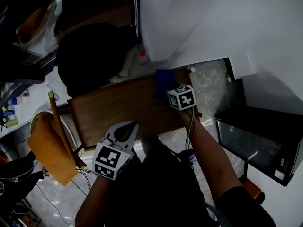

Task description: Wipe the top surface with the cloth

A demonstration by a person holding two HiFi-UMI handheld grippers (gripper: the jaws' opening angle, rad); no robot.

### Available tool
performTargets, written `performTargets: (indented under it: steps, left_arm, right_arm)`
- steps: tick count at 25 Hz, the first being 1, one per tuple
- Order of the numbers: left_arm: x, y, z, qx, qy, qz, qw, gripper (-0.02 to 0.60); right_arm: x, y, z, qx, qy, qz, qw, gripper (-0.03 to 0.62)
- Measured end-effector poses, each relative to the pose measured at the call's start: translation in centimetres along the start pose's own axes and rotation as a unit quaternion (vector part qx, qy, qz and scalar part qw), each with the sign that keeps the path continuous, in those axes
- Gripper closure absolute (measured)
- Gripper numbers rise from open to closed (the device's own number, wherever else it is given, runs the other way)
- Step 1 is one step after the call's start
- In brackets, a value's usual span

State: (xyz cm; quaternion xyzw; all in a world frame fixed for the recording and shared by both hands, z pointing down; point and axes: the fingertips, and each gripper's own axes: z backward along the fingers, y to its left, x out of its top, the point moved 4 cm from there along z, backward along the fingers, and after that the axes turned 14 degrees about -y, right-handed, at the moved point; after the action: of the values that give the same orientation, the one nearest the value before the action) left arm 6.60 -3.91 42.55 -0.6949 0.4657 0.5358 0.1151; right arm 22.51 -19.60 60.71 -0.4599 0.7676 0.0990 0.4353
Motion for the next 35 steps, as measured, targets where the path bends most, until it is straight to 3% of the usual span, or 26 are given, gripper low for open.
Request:
performTargets:
  steps: [22, 35]
  left_arm:
    - [0.1, 0.1, 0.0, -0.003, 0.008, -0.007, 0.9999, 0.577]
    - [-0.2, 0.3, 1.5, 0.008, -0.005, 0.004, 0.9999, 0.577]
  right_arm:
    - [0.9, -4.9, 1.5, -0.062, 0.021, 0.004, 0.998, 0.511]
    - [2.0, -7.6, 2.7, -0.159, 0.083, 0.012, 0.984, 0.511]
